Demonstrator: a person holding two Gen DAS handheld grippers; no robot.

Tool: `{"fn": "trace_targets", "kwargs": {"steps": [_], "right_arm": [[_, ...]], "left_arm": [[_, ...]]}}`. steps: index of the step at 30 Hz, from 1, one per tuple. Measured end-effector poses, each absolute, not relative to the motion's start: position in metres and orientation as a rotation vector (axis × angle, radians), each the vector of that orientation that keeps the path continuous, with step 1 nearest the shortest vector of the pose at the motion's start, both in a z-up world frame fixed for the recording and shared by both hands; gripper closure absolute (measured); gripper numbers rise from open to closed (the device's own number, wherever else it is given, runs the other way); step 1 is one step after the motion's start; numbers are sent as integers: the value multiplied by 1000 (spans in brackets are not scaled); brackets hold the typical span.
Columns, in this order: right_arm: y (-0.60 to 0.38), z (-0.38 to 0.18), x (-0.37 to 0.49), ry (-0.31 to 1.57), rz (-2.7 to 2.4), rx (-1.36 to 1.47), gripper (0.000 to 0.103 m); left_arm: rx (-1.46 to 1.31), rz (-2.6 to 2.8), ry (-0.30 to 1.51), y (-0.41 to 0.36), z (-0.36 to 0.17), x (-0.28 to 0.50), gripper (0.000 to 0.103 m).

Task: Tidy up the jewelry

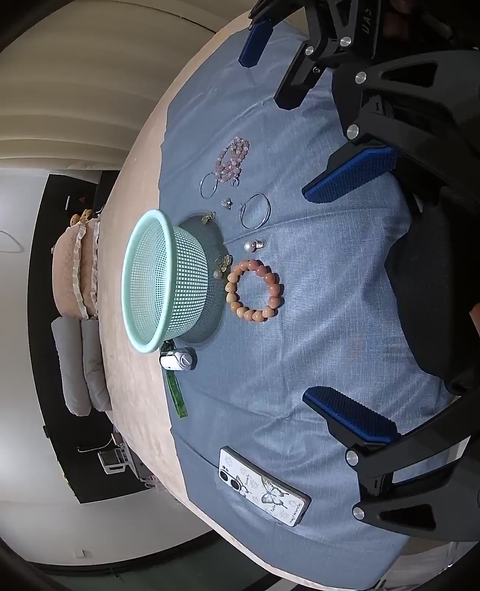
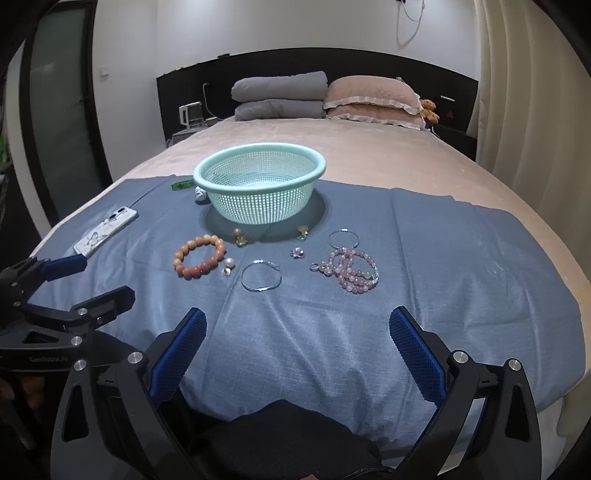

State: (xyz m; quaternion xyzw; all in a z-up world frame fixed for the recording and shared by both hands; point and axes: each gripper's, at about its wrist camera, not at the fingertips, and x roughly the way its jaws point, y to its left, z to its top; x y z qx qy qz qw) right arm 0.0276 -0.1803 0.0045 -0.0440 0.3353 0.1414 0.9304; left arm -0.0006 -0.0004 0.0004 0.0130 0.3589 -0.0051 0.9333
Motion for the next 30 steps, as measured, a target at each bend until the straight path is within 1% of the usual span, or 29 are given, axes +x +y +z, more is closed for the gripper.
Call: {"fn": "trace_targets", "kwargs": {"steps": [30], "right_arm": [[-178,2,28,688,295,-82,8]], "left_arm": [[18,-13,745,2,-1,-1,6]]}}
